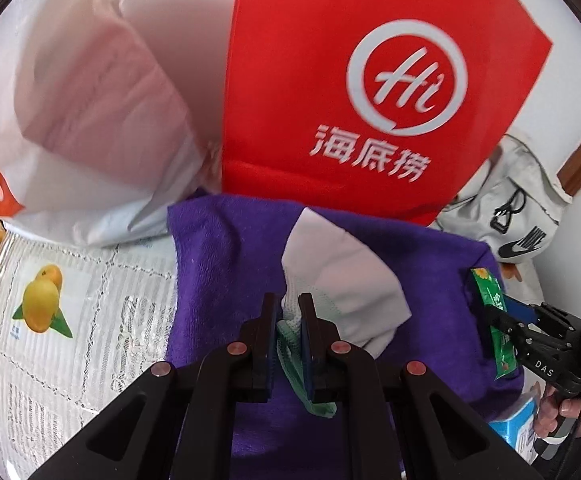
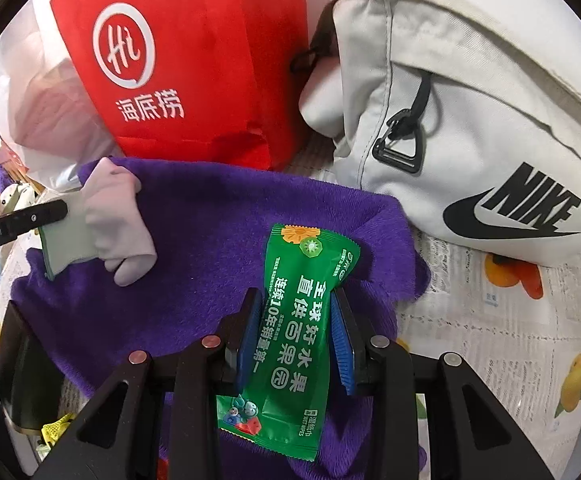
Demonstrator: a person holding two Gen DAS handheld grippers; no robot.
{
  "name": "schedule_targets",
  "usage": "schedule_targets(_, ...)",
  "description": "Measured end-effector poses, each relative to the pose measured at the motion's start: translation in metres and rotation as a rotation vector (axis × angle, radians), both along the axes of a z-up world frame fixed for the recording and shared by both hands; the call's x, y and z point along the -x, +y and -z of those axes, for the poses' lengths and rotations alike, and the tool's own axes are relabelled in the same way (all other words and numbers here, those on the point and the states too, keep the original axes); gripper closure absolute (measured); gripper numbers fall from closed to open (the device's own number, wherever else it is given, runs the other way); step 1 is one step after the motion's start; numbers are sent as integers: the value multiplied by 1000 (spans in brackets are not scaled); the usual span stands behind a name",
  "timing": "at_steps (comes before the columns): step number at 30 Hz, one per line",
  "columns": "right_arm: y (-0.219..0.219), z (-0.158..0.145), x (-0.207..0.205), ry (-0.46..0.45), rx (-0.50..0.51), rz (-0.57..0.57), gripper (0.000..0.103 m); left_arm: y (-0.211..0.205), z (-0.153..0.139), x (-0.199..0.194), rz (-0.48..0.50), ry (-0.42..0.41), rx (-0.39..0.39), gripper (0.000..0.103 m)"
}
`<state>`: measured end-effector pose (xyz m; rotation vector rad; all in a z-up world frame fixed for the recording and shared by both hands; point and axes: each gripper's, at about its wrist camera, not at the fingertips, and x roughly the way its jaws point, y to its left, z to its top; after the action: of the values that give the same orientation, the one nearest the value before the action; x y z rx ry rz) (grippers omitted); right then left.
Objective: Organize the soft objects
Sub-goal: 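Open the left tool to drop the glove while the right tool releases the packet onto the towel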
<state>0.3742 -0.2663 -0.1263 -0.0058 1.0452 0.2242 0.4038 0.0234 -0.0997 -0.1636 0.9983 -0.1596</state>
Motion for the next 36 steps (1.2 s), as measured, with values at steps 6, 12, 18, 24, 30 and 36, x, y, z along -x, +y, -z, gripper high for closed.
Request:
schedule_targets(6,-5,7,-9,35,-4,12,69,-4,10,-4,1,37,-16,92)
schedule_targets(12,-6,14,-19,71,-12,5,68,-5,13,-6,-3,57,-32,91)
schedule_targets(18,-1,19,-25,82,6,-7,65,-5,13,-7,-8,89,-36,80)
schedule_targets(24,5,9,-23,66,-6,-6,55,-3,2,-5,-12,89,-46,56)
schedule_targets(30,3,-17,3,8,-11,0,41,-3,-26,12,-16,42,-65,47)
schedule_targets(36,-5,-52,48,-66,-53,24,41,-4,-63,43,-45,-34,-88,47)
